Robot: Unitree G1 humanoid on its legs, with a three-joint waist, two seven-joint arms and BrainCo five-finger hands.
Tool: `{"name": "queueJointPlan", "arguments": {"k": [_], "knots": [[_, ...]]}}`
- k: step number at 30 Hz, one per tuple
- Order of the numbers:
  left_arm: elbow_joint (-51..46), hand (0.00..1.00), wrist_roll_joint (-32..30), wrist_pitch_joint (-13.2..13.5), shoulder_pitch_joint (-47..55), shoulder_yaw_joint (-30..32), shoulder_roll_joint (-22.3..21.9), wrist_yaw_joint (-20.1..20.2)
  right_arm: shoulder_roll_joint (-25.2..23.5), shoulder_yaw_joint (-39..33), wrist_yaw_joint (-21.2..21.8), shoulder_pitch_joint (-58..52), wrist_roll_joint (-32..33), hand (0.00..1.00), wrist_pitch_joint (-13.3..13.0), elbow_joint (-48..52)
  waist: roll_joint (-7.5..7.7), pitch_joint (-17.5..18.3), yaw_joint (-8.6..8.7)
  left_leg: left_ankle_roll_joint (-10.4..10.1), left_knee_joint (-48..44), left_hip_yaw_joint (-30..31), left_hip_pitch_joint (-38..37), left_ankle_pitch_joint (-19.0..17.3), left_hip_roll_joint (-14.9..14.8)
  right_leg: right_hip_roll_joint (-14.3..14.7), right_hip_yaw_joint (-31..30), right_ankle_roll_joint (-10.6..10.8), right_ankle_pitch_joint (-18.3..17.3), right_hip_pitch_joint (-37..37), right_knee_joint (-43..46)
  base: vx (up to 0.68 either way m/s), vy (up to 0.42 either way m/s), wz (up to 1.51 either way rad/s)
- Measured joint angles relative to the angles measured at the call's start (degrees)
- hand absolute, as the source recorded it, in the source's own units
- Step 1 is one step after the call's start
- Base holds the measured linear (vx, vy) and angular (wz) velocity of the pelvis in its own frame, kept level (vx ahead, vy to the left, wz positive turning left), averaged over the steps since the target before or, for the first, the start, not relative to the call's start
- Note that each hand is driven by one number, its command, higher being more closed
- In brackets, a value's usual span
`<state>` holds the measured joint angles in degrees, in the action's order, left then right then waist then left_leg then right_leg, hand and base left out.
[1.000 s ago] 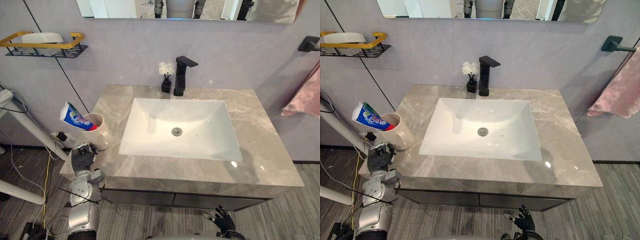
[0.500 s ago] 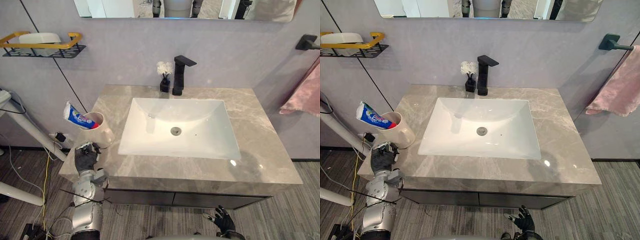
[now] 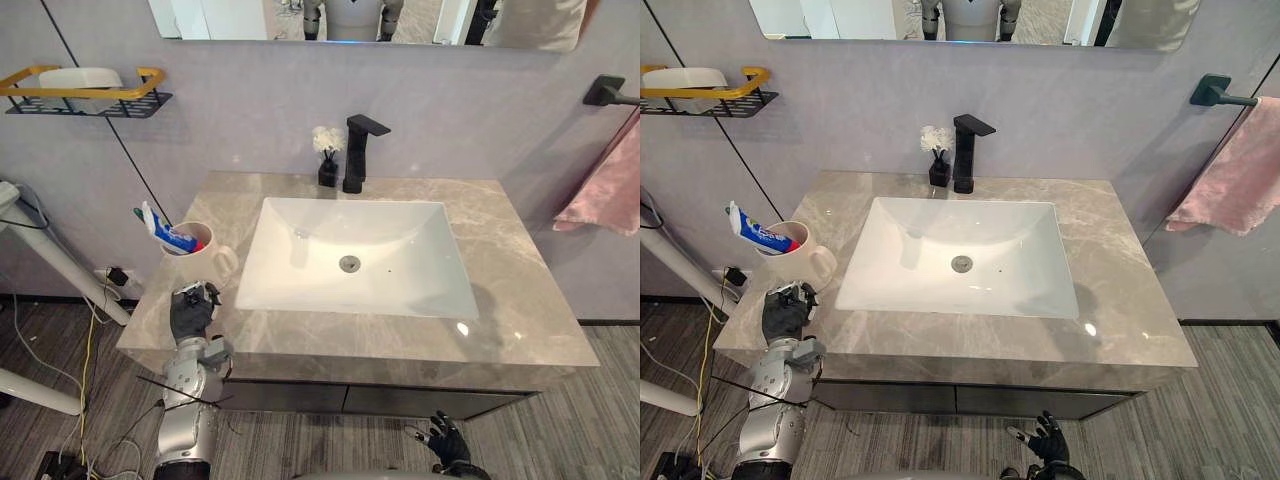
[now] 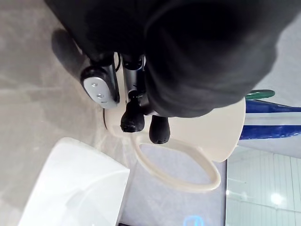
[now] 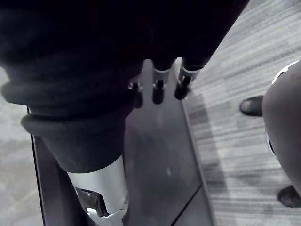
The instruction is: Organize washtable
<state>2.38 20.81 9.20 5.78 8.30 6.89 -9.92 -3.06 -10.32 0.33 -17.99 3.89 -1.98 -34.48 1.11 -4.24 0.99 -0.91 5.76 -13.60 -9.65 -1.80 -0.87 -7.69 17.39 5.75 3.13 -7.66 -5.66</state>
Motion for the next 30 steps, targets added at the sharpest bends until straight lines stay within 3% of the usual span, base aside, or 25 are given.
{"name": "queueJointPlan", "arguments": {"k": [23,30], "knots": [[2.9,1.0,-1.2,-0.1,-2.0,2.2,3.1,2.5,0.3,-0.6,0.1,-0.2,0.0,0.0,0.0,0.0,-0.33,-0.2,0.04,0.0,0.0,-0.4,0.8,0.0,0.0,0.1,-0.3,0.0,0.0,1.0,-0.1,0.0,0.0,0.0],[5.1,1.0,-1.2,-0.1,-3.6,2.6,5.3,2.3,1.3,-0.7,1.1,0.2,0.0,0.0,0.0,0.0,-0.48,-0.3,0.87,0.0,0.0,-0.5,0.9,0.0,0.0,0.5,-0.4,0.0,0.0,1.2,-0.1,0.0,0.0,0.0]]}}
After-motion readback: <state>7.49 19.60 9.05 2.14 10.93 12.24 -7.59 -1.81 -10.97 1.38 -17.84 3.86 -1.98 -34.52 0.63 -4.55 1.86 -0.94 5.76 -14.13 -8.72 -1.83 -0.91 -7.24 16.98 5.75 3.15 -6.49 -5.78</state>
